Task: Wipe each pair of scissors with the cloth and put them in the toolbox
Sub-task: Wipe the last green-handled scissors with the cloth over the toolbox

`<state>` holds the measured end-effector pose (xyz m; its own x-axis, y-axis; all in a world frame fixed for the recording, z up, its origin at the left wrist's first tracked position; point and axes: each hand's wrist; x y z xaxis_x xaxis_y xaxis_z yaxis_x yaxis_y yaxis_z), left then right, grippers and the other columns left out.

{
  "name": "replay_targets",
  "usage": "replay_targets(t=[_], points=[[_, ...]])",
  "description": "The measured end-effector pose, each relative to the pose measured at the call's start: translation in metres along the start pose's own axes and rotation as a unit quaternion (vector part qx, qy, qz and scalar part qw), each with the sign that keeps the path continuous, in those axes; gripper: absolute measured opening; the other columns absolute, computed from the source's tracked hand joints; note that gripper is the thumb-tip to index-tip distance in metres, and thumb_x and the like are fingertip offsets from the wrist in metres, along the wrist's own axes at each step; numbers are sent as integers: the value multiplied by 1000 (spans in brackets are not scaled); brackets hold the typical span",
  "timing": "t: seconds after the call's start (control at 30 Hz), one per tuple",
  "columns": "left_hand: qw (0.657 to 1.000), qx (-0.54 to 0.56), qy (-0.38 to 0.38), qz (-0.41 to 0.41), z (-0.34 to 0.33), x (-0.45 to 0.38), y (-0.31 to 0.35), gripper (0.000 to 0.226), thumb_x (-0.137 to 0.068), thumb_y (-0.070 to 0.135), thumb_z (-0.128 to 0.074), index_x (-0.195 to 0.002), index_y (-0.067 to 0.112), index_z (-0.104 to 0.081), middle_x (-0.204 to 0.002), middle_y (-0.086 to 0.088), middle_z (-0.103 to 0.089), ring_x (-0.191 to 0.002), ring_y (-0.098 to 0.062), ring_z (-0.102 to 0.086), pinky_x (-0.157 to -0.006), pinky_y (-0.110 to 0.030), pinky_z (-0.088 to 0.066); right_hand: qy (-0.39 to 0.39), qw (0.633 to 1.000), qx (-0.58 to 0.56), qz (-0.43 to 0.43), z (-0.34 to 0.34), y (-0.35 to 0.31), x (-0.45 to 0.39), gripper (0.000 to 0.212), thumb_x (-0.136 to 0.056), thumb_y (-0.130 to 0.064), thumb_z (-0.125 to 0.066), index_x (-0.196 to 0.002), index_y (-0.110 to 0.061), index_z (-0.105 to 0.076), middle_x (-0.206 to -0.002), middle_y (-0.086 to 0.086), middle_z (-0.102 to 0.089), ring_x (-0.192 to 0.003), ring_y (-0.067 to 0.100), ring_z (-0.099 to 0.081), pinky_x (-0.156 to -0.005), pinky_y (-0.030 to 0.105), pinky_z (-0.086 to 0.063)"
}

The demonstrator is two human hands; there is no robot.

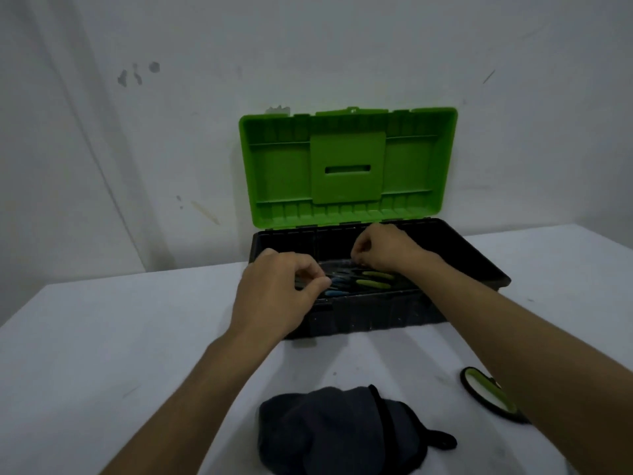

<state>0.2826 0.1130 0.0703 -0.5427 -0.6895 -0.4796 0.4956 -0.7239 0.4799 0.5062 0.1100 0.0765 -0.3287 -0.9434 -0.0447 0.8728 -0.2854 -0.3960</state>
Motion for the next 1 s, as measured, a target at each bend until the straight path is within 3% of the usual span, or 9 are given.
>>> replay_targets(t=[0.23,0.37,0.47,0.6,0.7,0.8,0.87,1.0], points=[[993,95,10,-65,-8,12,48,14,-82,29,-73,-93,32,-66,-74,17,-64,-80,-10,-62,-74,-40,-54,163,983,-57,59,37,28,96,11,-89,-34,-66,-79,-33,-69,-78,-17,-67,-74,-2,-60,-64,22,-44],[982,78,-129,-113,-31,33,87,14,-84,37,-69,-97,32,-67,-80,17,-64,-77,-3,-58,-73,-36,-53,146,988,-47,21,41,56,175,11,-89,-34,-67,-78,-35,-67,-81,-16,-68,-63,-7,-57,-59,20,-36],[959,26,-242,-149,-58,50,111,33,-88,41,-61,-121,39,-59,-106,19,-64,-100,-7,-56,-87,-37,-51,125,991,-43,-28,33,83,225,10,-89,-33,-68,-80,-33,-68,-86,-17,-68,-63,-17,-53,-58,17,-33],[914,-91,-335,-212,-101,62,134,59,-93,28,-53,-148,32,-33,-145,9,-43,-128,-18,-38,-101,-37,-41,129,986,-59,-89,21,111,269,9,-88,-35,-68,-79,-37,-67,-83,-19,-68,-67,-2,-59,-61,17,-38],[901,-110,-360,-216,-126,70,142,54,-91,23,-50,-142,33,-38,-139,7,-44,-126,-24,-39,-101,-42,-38,135,985,-60,-92,16,120,287,7,-88,-35,-68,-81,-37,-67,-82,-18,-67,-64,-11,-55,-57,12,-34],[910,-127,-315,-237,-133,70,149,30,-92,22,-48,-121,28,-55,-117,4,-51,-112,-21,-43,-96,-40,-35,141,984,-64,-84,17,122,296,5,-90,-35,-67,-84,-37,-68,-86,-17,-68,-63,-19,-50,-57,12,-31],[908,-136,-319,-236,-131,66,152,26,-94,25,-48,-118,25,-57,-114,1,-51,-108,-21,-45,-95,-38,-34,151,983,-64,-82,21,121,299,4,-91,-36,-66,-88,-35,-69,-90,-16,-69,-63,-22,-49,-58,12,-30],[927,-72,-323,-178,-113,55,154,22,-92,32,-54,-110,22,-60,-110,2,-49,-97,-23,-56,-81,-35,-45,206,976,-60,-44,47,104,312,10,-91,-41,-61,-94,-36,-69,-92,-19,-67,-65,-12,-53,-59,14,-32]])
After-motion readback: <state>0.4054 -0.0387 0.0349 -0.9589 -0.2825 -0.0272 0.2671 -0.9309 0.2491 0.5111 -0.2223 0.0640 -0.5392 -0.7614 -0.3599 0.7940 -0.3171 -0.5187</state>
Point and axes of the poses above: each hand's wrist, its own x-axis away from the middle knuckle, its own z-axis out of the back of the hand, y = z × x
